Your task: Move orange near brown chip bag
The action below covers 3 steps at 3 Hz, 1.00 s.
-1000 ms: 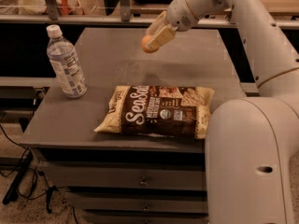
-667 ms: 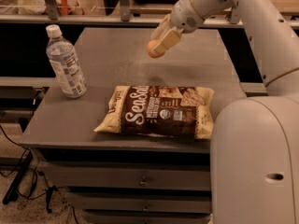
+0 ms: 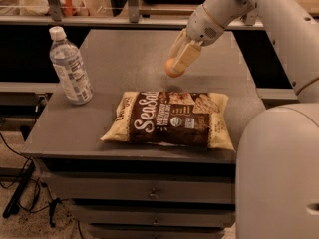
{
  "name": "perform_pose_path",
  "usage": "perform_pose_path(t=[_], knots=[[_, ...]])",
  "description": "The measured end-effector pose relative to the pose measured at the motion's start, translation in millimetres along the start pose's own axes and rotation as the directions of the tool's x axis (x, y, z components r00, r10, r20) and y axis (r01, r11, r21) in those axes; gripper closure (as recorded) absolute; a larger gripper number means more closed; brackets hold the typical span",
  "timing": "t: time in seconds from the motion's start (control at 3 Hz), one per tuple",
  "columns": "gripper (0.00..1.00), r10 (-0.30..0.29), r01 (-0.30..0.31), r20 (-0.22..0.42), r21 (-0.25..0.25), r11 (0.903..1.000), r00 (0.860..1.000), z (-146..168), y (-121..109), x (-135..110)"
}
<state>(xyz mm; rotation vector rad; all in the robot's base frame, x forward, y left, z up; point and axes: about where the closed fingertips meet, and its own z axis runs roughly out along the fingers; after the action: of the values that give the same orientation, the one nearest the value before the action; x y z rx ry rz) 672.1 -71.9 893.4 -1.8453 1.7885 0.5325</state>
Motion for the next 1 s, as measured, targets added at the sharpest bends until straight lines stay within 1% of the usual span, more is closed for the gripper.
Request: perform_pose_path(t=[0.33, 0.67, 1.0], knots=[[1.00, -0.016, 0.014, -0.033, -0.058, 0.9982, 0.999, 4.4, 15.2, 11.0], [1.00, -0.055, 0.050, -0.044, -0.097, 0.9940, 0.998, 4.1, 21.5, 17.7], [1.00, -0.116, 0.111, -0.034, -0.113, 0.9873, 0.993, 3.2, 19.3, 15.5]])
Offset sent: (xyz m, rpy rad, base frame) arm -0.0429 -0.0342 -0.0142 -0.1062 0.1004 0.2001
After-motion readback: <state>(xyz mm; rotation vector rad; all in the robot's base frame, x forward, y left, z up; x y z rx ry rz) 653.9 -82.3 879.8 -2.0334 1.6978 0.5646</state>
